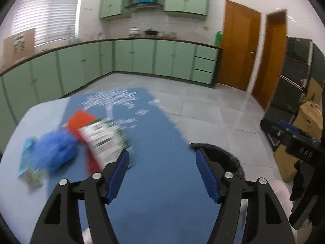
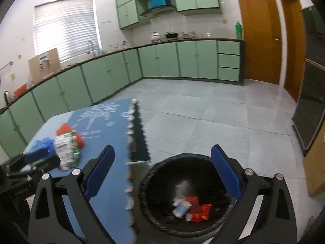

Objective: Collect trash
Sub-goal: 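Move back to the table and grasp the crumpled tissue with the left tool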

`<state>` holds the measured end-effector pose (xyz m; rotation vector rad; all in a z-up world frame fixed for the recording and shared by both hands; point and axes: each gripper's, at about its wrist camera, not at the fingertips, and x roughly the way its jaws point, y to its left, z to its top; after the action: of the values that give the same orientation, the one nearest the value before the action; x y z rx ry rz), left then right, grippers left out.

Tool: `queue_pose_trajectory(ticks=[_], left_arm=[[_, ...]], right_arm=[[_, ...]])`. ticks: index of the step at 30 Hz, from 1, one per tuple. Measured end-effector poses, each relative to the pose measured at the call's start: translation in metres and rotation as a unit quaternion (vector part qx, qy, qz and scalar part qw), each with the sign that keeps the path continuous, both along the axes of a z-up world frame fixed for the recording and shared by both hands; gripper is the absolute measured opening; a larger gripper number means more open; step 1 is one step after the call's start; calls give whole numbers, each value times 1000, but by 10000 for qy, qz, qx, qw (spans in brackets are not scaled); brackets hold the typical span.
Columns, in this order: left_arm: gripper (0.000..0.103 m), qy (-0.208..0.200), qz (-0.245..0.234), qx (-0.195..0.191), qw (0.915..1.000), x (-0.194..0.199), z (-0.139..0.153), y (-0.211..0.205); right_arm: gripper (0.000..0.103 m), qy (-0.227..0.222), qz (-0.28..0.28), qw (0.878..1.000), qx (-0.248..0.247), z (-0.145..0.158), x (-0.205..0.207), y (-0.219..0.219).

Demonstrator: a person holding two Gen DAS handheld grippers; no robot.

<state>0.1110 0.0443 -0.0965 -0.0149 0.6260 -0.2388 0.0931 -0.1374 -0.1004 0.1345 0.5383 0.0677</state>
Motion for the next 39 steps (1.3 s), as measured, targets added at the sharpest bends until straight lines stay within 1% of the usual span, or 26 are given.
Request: queue_pose_trajectory(ticks=[2,6,11,13,19,24,32,35,37,39], left_arm=[[67,-34,235,27,9997,-14,-2,20],[67,-98,517,101,9986,-36,-5,50],[67,25,832,-50,9965,-53,-14,83],[67,80,911,-129,9957,-58,-19,91],[67,305,959,-209,9947,-65,-36,96],[67,421,980,-167,9942,-69,-47,95],[67,759,1015,-90,9919,-67,-68,95],[63,824,1051,-71,9910,-65,-72,95],[57,833,1091,-59,9905,-65,-74,96],[56,842,1135,-59,9900,-64,-76,98]], right_arm=[[93,-54,122,9999,56,0,-4,20],[93,-118,398,9991,43,1,-10,53],[93,-106,652,9978,-60,1,-15,84],[93,-118,720,9973,-89,1,-17,93],[93,-158,895,9957,-182,-2,-24,117],[93,-65,974,9950,-227,-12,-28,131],[93,23,968,9949,-299,-30,-31,135],[93,83,989,9945,-325,-39,-32,136],[93,144,1018,9940,-371,-46,-33,137],[93,206,1053,9935,-382,-51,-32,138]])
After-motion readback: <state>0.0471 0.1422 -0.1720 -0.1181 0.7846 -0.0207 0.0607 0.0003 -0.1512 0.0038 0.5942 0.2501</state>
